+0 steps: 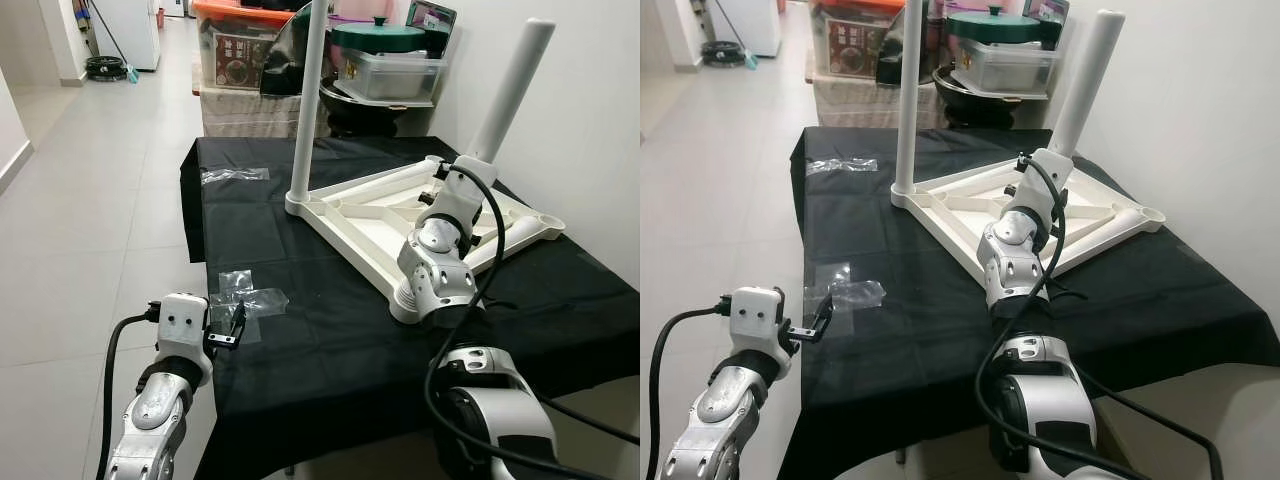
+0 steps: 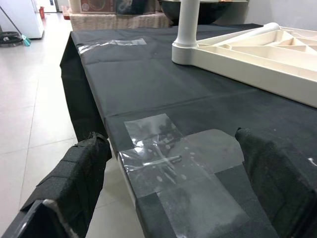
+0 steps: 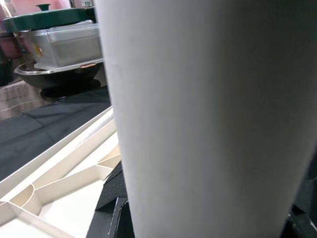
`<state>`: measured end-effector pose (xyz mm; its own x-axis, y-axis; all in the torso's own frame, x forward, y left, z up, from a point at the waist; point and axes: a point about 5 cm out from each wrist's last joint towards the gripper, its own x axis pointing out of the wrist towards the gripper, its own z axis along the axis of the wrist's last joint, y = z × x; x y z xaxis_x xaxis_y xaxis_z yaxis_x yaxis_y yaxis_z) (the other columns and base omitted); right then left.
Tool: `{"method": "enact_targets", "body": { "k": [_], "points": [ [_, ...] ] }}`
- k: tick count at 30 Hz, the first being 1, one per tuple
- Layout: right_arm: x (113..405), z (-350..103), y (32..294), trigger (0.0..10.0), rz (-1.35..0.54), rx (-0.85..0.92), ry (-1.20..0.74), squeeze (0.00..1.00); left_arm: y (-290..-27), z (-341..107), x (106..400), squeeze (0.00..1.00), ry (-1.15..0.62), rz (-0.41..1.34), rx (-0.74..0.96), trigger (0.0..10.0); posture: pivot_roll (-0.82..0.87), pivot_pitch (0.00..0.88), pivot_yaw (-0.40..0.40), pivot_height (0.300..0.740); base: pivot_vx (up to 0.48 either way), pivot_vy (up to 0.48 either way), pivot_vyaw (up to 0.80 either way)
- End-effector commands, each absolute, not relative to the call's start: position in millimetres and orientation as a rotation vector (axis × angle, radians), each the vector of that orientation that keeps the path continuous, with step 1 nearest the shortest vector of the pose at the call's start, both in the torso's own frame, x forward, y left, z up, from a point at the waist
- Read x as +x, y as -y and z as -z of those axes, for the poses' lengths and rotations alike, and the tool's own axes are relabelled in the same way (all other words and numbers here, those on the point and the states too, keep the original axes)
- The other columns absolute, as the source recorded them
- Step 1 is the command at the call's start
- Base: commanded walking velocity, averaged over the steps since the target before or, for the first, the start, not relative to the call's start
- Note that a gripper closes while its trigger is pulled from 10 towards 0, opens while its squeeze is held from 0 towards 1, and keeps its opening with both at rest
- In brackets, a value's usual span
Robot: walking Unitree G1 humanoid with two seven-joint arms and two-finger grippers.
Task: Building children table
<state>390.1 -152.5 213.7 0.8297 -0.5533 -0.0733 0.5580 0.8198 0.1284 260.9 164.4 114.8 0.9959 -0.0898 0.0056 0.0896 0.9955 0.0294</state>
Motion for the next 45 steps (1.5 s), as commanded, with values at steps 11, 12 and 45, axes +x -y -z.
{"method": "enact_targets", "body": {
  "k": [11,12,45],
  "points": [
    [384.8,-184.0,145.7,10.0,0.536,0.205,-0.216,0.0,-163.0,-110.2,260.6,0.0,-0.012,0.097,0.04,10.0,0.04,0.0,-0.095,0.74,0.0,0.0,0.0],
    [384.8,-184.0,145.7,10.0,0.536,0.205,-0.216,0.0,-163.0,-110.2,260.6,0.0,-0.012,0.097,0.04,10.0,0.04,0.0,-0.095,0.74,0.0,0.0,0.0],
    [381.5,-259.0,200.4,10.0,-0.024,0.021,0.056,0.0,-164.3,-106.3,259.5,0.0,-0.019,0.108,0.04,10.0,0.02,0.0,-0.08,0.74,0.0,0.0,0.0]
  ]
}}
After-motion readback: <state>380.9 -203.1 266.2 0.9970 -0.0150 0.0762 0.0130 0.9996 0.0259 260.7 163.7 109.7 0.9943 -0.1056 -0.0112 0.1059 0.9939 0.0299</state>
